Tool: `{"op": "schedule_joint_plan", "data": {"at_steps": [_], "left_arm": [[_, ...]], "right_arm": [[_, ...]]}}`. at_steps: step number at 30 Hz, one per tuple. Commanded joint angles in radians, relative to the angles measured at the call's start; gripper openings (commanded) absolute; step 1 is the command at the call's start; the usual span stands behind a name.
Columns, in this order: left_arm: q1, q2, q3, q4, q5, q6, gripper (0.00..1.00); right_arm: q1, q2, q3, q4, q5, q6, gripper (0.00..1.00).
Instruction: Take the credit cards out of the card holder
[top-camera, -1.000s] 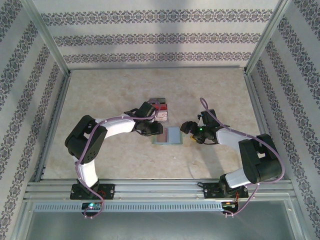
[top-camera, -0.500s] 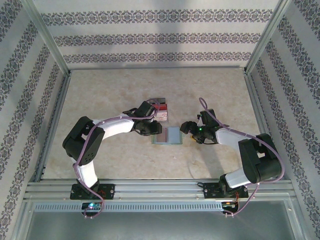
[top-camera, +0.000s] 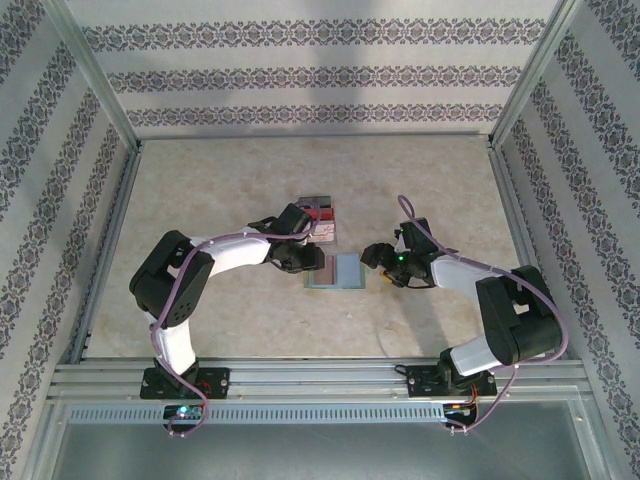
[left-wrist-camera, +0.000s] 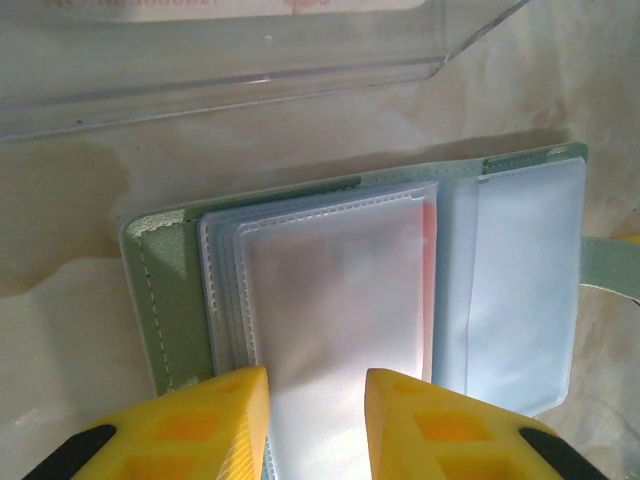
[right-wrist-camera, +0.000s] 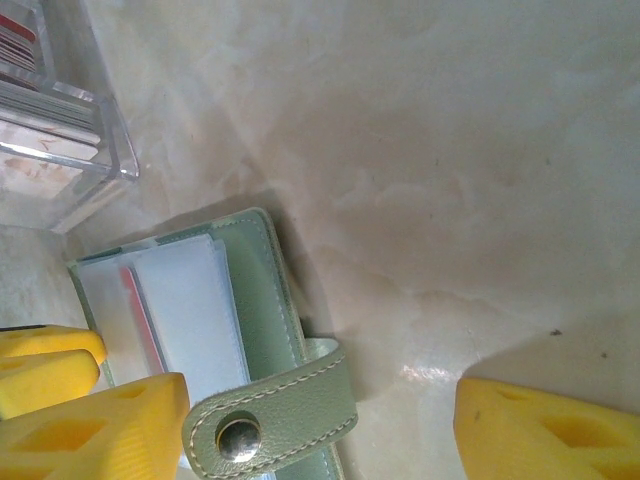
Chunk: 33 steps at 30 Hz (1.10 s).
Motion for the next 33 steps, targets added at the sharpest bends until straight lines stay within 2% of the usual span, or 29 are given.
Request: {"op": "schedule_joint_plan", "data": {"at_steps": [1, 7, 16, 24, 33], "left_arm": [[-0.022, 0.019, 0.026, -0.005, 0.024, 0.012, 0.32], [-0.033, 0.038, 0.056, -0.01, 0.032, 0.015, 0.32], [-0.043, 0.076, 0.086, -0.018, 0.041, 0.02, 0.32], [-0.044, 0.045, 0.077, -0.028, -0.001, 0.023, 0.31], [-0.056, 0.085, 0.093, -0.009, 0.04, 0.006, 0.31]], "right_arm": [[0.092, 0.08, 0.034, 0.254, -0.172, 0.009, 0.68], [0.103, 0.106, 0.05, 0.268, -0.186, 0.013, 0.6], [0.11, 0.115, 0.051, 0.278, -0.187, 0.018, 0.54], [0.111, 0.11, 0.049, 0.278, -0.185, 0.02, 0.53], [0.11, 0.11, 0.049, 0.279, -0.186, 0.025, 0.53]]}}
